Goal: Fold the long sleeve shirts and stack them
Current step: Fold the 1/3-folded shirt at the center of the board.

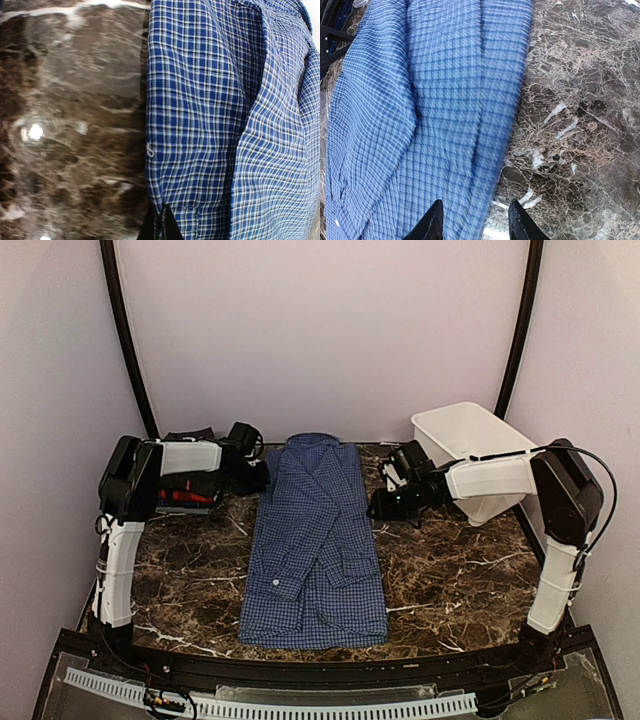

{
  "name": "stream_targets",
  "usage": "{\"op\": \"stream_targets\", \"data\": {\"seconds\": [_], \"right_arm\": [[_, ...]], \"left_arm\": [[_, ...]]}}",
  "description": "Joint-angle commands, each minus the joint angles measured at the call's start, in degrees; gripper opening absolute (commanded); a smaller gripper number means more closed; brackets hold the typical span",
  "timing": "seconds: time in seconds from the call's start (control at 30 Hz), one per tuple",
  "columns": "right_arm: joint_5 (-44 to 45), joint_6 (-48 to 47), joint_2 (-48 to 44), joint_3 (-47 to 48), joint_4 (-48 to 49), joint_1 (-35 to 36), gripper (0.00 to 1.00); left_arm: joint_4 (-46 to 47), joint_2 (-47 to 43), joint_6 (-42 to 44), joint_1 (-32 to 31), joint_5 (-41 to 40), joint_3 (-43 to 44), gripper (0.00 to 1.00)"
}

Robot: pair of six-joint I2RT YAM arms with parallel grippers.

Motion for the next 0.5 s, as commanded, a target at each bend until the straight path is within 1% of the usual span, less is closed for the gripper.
{"op": "stream_targets", "data": {"seconds": [0.0, 0.07, 0.1, 0.27, 0.3, 0.4, 0.47], "right_arm": [[-1.3, -0.9, 0.2, 0.1, 2.3, -0.4, 0.41], [-1.9, -0.9, 0.2, 0.4, 2.1, -0.3, 0.41], [-2.3, -1.0, 0.2, 0.3, 2.1, -0.3, 0.41], [-3.5, -1.3, -1.0, -0.2, 1.5, 0.7, 0.41], [-3.4, -1.6, -1.3, -0.3, 1.2, 1.2, 0.41], [-3.4, -2.0, -2.2, -1.0, 0.1, 2.5, 0.41], [-3.3, -2.1, -2.8, -1.5, -0.4, 3.5, 0.41]], "left_arm": [[-0.8, -3.3, -1.1, 3.6, -4.1, -3.0, 0.00], [-0.2, -3.3, -0.8, 4.0, -3.7, -3.0, 0.00], [0.0, -3.2, -0.6, 4.2, -3.1, -3.0, 0.02], [-1.4, -3.4, 0.8, 4.6, -3.2, -0.1, 0.25], [-2.8, -3.5, 1.0, 4.6, -3.7, 0.5, 0.27], [-5.2, -5.7, 1.7, 4.5, -4.1, 2.0, 0.37], [-6.1, -8.1, 2.3, 4.3, -4.1, 0.8, 0.40]]}}
